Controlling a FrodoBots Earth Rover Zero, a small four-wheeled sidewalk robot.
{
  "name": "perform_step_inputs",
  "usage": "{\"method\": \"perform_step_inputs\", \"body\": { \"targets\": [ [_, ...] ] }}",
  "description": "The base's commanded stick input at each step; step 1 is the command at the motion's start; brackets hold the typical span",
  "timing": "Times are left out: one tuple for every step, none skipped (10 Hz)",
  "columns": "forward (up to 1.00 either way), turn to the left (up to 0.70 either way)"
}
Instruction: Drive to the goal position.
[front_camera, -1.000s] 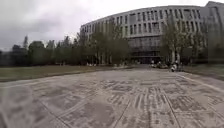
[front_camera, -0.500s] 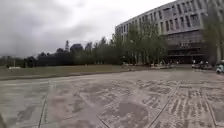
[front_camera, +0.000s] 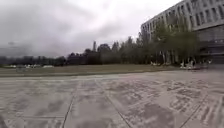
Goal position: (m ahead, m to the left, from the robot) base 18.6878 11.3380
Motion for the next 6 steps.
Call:
{"method": "perform_step_inputs", "body": {
  "targets": [
    [0.00, 0.70],
    [0.00, 0.70],
    [0.00, 0.70],
    [0.00, 0.70],
    [0.00, 0.70],
    [0.00, 0.70]
  ]
}}
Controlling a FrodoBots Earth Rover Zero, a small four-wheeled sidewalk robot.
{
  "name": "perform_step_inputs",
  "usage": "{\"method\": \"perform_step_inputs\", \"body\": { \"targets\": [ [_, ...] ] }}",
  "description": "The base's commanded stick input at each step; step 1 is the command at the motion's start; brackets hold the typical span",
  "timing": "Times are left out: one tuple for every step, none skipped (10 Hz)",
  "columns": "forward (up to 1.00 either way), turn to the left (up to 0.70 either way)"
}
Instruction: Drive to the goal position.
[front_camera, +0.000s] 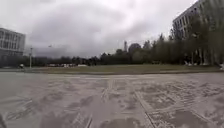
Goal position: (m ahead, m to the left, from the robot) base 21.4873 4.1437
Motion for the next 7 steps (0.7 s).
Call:
{"method": "perform_step_inputs", "body": {
  "targets": [
    [0.00, 0.70],
    [0.00, 0.70],
    [0.00, 0.70],
    [0.00, 0.70],
    [0.00, 0.70],
    [0.00, 0.70],
    [0.02, 0.70]
  ]
}}
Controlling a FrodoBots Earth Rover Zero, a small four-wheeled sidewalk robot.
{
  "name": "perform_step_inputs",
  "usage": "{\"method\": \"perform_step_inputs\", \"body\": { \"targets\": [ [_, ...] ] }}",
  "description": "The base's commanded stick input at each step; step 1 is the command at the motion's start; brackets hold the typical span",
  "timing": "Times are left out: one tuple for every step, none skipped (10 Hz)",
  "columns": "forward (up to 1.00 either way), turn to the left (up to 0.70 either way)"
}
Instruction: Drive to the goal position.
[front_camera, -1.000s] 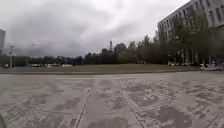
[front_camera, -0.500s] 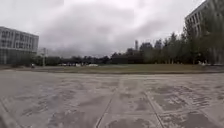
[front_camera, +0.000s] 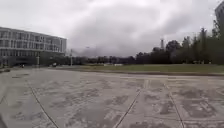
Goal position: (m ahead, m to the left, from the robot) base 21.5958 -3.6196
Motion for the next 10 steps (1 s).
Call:
{"method": "perform_step_inputs", "body": {
  "targets": [
    [0.19, 0.63],
    [0.55, 0.44],
    [0.70, 0.01],
    [0.70, 0.01],
    [0.70, 0.01],
    [0.70, 0.01],
    [0.70, 0.01],
    [0.70, 0.01],
    [0.70, 0.01],
    [0.70, 0.01]
  ]
}}
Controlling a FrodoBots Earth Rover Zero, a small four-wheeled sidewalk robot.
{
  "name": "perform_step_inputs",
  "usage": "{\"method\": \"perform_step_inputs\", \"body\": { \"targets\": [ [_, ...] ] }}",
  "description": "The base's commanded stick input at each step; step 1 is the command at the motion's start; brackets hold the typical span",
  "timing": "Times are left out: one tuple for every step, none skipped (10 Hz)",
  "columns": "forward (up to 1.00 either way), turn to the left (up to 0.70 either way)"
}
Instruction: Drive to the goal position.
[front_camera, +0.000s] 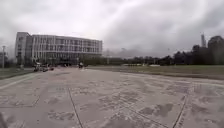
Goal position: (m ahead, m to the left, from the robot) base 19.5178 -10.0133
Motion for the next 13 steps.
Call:
{"method": "perform_step_inputs", "body": {
  "targets": [
    [0.70, 0.01],
    [0.70, 0.01],
    [0.70, 0.01],
    [0.70, 0.01],
    [0.70, 0.01],
    [0.70, 0.01],
    [0.70, 0.01],
    [0.70, 0.01],
    [0.70, 0.01],
    [0.70, 0.01],
    [0.70, 0.01],
    [0.70, 0.01],
    [0.70, 0.01]
  ]
}}
